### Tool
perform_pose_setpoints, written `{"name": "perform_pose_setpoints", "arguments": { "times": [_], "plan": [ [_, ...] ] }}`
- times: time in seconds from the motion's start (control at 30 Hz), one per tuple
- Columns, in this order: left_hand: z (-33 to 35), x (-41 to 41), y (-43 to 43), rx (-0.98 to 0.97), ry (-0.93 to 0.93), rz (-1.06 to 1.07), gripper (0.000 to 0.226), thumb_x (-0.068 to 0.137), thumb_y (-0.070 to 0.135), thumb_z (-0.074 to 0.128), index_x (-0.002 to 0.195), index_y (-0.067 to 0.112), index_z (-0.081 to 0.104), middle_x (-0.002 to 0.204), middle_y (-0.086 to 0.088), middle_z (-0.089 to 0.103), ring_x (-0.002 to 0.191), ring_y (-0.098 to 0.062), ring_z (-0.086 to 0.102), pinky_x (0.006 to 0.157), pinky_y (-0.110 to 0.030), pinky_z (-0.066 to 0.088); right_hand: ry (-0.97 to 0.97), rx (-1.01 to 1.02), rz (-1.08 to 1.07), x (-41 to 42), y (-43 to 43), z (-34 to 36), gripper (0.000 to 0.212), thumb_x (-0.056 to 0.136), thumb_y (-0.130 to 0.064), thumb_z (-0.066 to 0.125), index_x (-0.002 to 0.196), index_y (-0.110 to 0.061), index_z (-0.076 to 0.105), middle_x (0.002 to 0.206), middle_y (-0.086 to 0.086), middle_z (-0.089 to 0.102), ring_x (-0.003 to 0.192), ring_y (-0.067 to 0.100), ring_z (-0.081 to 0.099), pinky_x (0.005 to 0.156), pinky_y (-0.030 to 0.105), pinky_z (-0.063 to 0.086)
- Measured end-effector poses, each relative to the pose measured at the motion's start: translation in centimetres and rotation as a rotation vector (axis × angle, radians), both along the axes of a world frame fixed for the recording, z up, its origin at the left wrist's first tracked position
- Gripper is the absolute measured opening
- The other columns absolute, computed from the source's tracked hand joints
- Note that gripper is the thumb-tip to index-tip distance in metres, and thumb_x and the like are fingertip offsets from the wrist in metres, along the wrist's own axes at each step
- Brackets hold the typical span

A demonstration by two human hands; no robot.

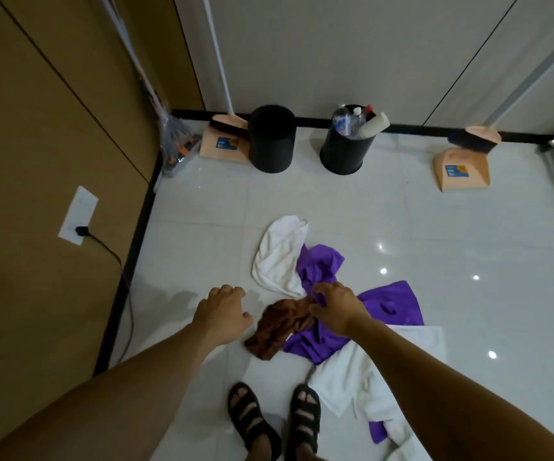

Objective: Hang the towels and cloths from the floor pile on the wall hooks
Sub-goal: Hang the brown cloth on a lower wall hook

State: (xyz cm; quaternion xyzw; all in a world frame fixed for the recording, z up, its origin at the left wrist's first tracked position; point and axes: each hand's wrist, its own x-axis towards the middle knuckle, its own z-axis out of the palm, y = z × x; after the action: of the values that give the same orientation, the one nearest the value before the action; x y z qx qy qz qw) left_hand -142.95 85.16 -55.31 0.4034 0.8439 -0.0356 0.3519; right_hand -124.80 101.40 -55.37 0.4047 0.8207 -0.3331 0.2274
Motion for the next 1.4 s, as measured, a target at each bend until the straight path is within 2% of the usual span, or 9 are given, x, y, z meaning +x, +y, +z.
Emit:
{"name": "perform_pose_setpoints", "arguments": {
  "times": [0.23, 0.43, 0.7, 0.87, 1.0, 1.1, 1.17, 1.3, 1.4],
  "plan": [
    [-19.4, -2.5, 1.4, -0.083, -0.068, 0.064, 0.059, 0.087, 0.040, 0.052, 0.141, 0.020, 0.039, 0.139, -0.006, 0.044, 0.127, -0.026, 0.039, 0.100, -0.037, 0.040, -0.100, -0.018, 0.198, -4.3, 2.0, -21.0, 0.037, 0.097, -0.024, 0.034, 0.127, -0.017, 0.054, 0.130, 0.008, 0.054, 0.117, 0.033, 0.048, 0.098, 0.038, 0.040],
    [-35.2, -3.1, 1.3, -0.089, -0.106, 0.100, 0.058, 0.088, 0.037, 0.054, 0.140, 0.017, 0.040, 0.139, -0.009, 0.044, 0.127, -0.028, 0.040, 0.100, -0.040, 0.041, -0.122, -0.031, 0.126, -4.8, 2.1, -38.1, 0.038, 0.091, -0.026, 0.048, 0.128, -0.024, 0.056, 0.129, 0.011, 0.057, 0.117, 0.034, 0.054, 0.098, 0.036, 0.041],
    [-43.9, -2.0, -1.9, -0.043, -0.197, 0.187, 0.058, 0.089, 0.037, 0.055, 0.142, 0.020, 0.037, 0.140, -0.005, 0.042, 0.125, -0.025, 0.040, 0.098, -0.038, 0.040, -0.246, -0.090, -0.025, -5.3, -0.5, -48.9, 0.058, 0.089, -0.029, 0.057, 0.142, -0.015, 0.039, 0.137, 0.013, 0.051, 0.122, 0.033, 0.051, 0.101, 0.041, 0.044],
    [-39.2, -2.3, -4.1, -0.064, -0.273, 0.210, 0.064, 0.090, 0.035, 0.058, 0.145, 0.019, 0.031, 0.144, -0.006, 0.037, 0.129, -0.025, 0.038, 0.102, -0.036, 0.039, -0.234, -0.237, 0.050, -7.1, -1.9, -43.0, 0.024, 0.087, -0.027, 0.057, 0.100, -0.009, 0.067, 0.102, 0.010, 0.066, 0.093, 0.026, 0.063, 0.085, 0.034, 0.052],
    [-30.4, -3.4, -3.6, -0.025, -0.333, 0.238, 0.067, 0.083, 0.034, 0.064, 0.141, 0.018, 0.035, 0.138, -0.006, 0.042, 0.124, -0.025, 0.043, 0.097, -0.036, 0.042, -0.015, -0.250, 0.062, -9.5, -2.7, -31.4, 0.023, 0.093, -0.026, 0.050, 0.093, -0.010, 0.066, 0.095, 0.012, 0.067, 0.091, 0.028, 0.061, 0.074, 0.025, 0.040],
    [-21.5, -5.4, -2.1, 0.105, -0.368, 0.244, 0.084, 0.075, 0.041, 0.070, 0.146, 0.025, 0.029, 0.147, -0.003, 0.036, 0.131, -0.022, 0.039, 0.104, -0.037, 0.039, 0.098, -0.264, 0.070, -11.8, -2.9, -21.3, 0.009, 0.096, -0.016, 0.048, 0.093, -0.014, 0.057, 0.095, 0.010, 0.061, 0.093, 0.028, 0.056, 0.084, 0.031, 0.043],
    [-15.0, -7.0, -1.3, 0.208, -0.380, 0.228, 0.090, 0.070, 0.046, 0.071, 0.147, 0.034, 0.026, 0.150, 0.006, 0.032, 0.135, -0.016, 0.035, 0.107, -0.037, 0.037, 0.209, -0.364, -0.025, -13.6, -3.0, -14.1, 0.021, 0.097, -0.011, 0.045, 0.080, -0.021, 0.050, 0.085, 0.002, 0.056, 0.088, 0.022, 0.052, 0.088, 0.032, 0.042],
    [-1.9, -10.5, -1.0, 0.326, -0.399, 0.197, 0.053, 0.074, 0.044, 0.070, 0.124, 0.035, 0.054, 0.136, 0.017, 0.046, 0.122, -0.006, 0.047, 0.101, -0.033, 0.044, 0.398, -0.476, -0.139, -16.9, -3.4, -0.1, 0.030, 0.100, -0.012, 0.037, 0.075, -0.019, 0.053, 0.080, 0.003, 0.056, 0.082, 0.020, 0.052, 0.082, 0.036, 0.045],
    [7.4, -12.3, -2.2, 0.387, -0.389, 0.245, 0.027, 0.078, 0.033, 0.071, 0.099, 0.020, 0.062, 0.100, 0.003, 0.065, 0.093, -0.018, 0.063, 0.082, -0.033, 0.053, 0.499, -0.466, -0.093, -19.2, -3.4, 9.2, 0.026, 0.100, -0.014, 0.038, 0.083, -0.008, 0.056, 0.077, 0.003, 0.059, 0.074, 0.017, 0.056, 0.064, 0.024, 0.049]
  ]
}}
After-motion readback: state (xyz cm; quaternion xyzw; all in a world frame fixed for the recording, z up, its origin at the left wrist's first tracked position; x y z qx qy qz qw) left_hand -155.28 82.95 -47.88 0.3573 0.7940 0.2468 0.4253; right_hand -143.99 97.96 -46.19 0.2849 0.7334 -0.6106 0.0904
